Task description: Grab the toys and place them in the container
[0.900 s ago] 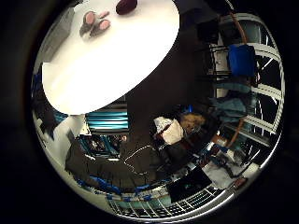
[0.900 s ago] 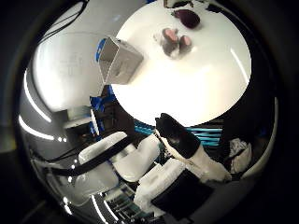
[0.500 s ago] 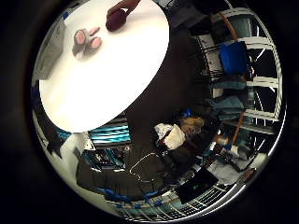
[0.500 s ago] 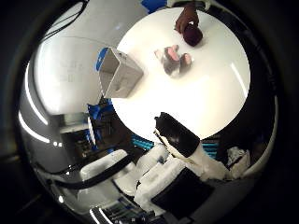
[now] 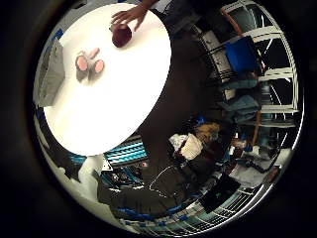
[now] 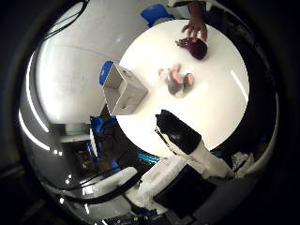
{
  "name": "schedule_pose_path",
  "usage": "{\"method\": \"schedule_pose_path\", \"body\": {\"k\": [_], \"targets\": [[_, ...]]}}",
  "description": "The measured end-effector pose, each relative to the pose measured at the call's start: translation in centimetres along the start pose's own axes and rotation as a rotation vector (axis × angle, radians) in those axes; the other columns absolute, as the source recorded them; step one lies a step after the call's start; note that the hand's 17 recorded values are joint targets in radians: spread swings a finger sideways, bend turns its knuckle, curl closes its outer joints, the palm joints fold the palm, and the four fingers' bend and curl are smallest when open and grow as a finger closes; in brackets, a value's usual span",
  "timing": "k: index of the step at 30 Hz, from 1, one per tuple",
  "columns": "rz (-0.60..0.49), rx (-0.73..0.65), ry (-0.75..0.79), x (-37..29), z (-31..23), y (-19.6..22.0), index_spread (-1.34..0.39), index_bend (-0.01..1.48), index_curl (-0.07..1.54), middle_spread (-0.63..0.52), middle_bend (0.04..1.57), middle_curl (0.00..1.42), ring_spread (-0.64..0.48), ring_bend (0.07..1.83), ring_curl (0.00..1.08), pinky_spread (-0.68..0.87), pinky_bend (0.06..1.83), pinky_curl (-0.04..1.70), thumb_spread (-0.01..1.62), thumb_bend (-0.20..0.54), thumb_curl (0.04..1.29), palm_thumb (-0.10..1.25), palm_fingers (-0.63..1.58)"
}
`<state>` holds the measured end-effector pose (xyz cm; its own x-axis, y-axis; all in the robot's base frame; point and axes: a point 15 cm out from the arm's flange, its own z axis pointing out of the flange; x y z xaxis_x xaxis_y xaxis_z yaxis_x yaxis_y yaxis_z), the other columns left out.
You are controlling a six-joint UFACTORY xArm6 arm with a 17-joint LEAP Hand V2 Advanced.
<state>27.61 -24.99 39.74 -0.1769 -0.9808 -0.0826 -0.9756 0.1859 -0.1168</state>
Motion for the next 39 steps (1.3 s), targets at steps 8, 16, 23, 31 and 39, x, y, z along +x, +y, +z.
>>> {"method": "schedule_pose_path", "body": {"k": [8, 16, 23, 31, 39], "targets": [[0.108, 0.000, -0.057, 0.2, 1.3, -2.5, -0.28, 0.14, 0.26, 0.06, 0.28, 0.34, 0.19, 0.49, 0.20, 0.44, 0.44, 0.27, 1.25, -0.015, 0.29, 0.57, 0.26], [0.244, 0.140, -0.131, 1.6, 4.3, -10.3, -0.21, 0.15, 0.26, 0.13, 0.28, 0.34, 0.21, 0.51, 0.20, 0.45, 0.49, 0.28, 1.23, -0.013, 0.31, 0.62, 0.21], [0.311, 0.196, -0.144, 1.8, 5.3, -13.6, -0.18, 0.15, 0.26, 0.18, 0.28, 0.34, 0.22, 0.50, 0.20, 0.46, 0.52, 0.28, 1.21, -0.012, 0.33, 0.65, 0.18], [0.383, 0.226, -0.158, 1.7, 8.9, -17.5, -0.13, 0.15, 0.26, 0.21, 0.28, 0.33, 0.24, 0.49, 0.21, 0.46, 0.54, 0.28, 1.19, -0.016, 0.36, 0.68, 0.14], [0.428, 0.195, -0.176, 2.9, 13.1, -21.0, -0.11, 0.14, 0.25, 0.22, 0.28, 0.33, 0.24, 0.51, 0.22, 0.46, 0.56, 0.28, 1.19, -0.017, 0.37, 0.68, 0.12]]}}
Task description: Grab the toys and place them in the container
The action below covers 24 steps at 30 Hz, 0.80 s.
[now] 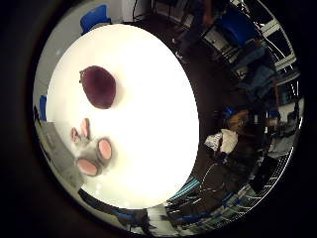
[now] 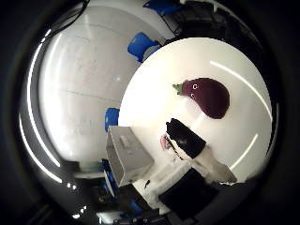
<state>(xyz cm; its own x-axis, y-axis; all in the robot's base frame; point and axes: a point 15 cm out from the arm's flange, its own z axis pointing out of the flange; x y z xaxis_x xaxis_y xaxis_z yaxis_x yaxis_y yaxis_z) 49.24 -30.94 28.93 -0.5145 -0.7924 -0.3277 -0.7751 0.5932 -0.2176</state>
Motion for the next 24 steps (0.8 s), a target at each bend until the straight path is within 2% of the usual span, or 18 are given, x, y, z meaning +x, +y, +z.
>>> {"method": "schedule_pose_path", "body": {"k": [7, 14, 24], "targets": [[0.004, -0.032, 0.005, 0.6, 3.0, -1.3, -0.11, 0.15, 0.25, 0.23, 0.29, 0.33, 0.24, 0.53, 0.22, 0.46, 0.56, 0.28, 1.18, -0.017, 0.37, 0.69, 0.13], [-0.050, -0.067, 0.018, -1.2, 6.2, -2.9, -0.11, 0.15, 0.25, 0.23, 0.30, 0.33, 0.25, 0.52, 0.22, 0.46, 0.57, 0.28, 1.16, -0.023, 0.38, 0.65, 0.12], [-0.072, -0.137, 0.086, -1.8, 9.7, -1.6, -0.10, 0.15, 0.25, 0.23, 0.31, 0.33, 0.25, 0.53, 0.22, 0.47, 0.58, 0.27, 1.15, -0.023, 0.37, 0.61, 0.14]]}}
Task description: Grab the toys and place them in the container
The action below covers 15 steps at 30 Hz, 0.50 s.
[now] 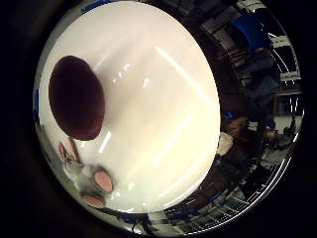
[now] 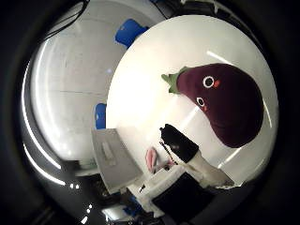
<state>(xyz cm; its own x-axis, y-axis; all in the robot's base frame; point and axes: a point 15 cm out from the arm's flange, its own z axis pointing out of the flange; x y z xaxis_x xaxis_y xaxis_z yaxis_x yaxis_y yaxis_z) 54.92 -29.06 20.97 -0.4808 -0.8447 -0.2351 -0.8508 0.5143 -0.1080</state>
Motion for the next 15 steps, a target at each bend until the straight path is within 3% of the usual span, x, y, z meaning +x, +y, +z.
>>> {"method": "schedule_pose_path", "body": {"k": [7, 14, 15], "targets": [[-0.002, -0.096, 0.023, 0.1, 2.0, 2.0, -0.11, 0.14, 0.24, 0.19, 0.35, 0.34, 0.22, 0.68, 0.25, 0.43, 0.62, 0.27, 1.15, -0.020, 0.36, 0.60, 0.26], [0.024, -0.224, 0.062, 1.3, 2.3, 4.0, -0.14, 0.16, 0.25, 0.07, 0.43, 0.36, 0.06, 0.86, 0.28, 0.24, 0.69, 0.25, 1.16, -0.015, 0.37, 0.66, 0.41], [0.034, -0.239, 0.072, 1.9, 2.4, 4.3, -0.15, 0.15, 0.24, 0.04, 0.47, 0.37, 0.01, 0.93, 0.29, 0.17, 0.71, 0.25, 1.16, -0.015, 0.38, 0.67, 0.52]]}}
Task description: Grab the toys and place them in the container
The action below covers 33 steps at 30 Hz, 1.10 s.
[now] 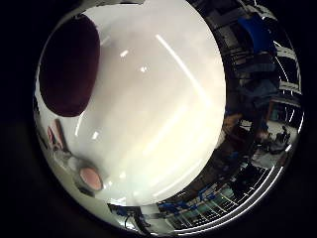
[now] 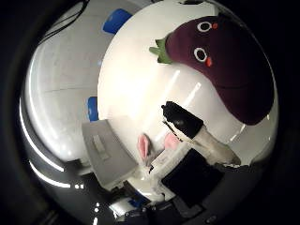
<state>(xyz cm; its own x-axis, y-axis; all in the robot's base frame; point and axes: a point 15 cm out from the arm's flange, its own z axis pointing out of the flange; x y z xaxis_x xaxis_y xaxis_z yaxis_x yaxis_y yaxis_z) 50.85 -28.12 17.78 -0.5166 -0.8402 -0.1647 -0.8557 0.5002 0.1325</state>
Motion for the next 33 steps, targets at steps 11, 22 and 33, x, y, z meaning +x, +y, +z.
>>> {"method": "schedule_pose_path", "body": {"k": [11, 22, 33], "targets": [[-0.009, 0.033, 0.004, 0.0, -3.3, 0.7, -0.33, 0.69, 0.51, -0.19, 1.04, 0.59, -0.24, 1.20, 0.46, -0.44, 1.12, 0.40, 1.11, -0.004, 0.43, 0.87, 1.38], [-0.069, 0.066, 0.003, -1.1, -11.6, 5.0, -0.25, 1.09, 0.74, -0.16, 1.32, 0.70, -0.22, 1.40, 0.61, -0.23, 1.40, 0.63, 1.04, -0.015, 0.57, 1.03, 1.13], [-0.217, 0.166, 0.005, -4.8, -23.5, 14.2, -0.24, 1.11, 0.76, -0.15, 1.34, 0.72, -0.22, 1.39, 0.68, -0.21, 1.37, 0.74, 1.03, -0.013, 0.65, 1.01, 1.11]]}}
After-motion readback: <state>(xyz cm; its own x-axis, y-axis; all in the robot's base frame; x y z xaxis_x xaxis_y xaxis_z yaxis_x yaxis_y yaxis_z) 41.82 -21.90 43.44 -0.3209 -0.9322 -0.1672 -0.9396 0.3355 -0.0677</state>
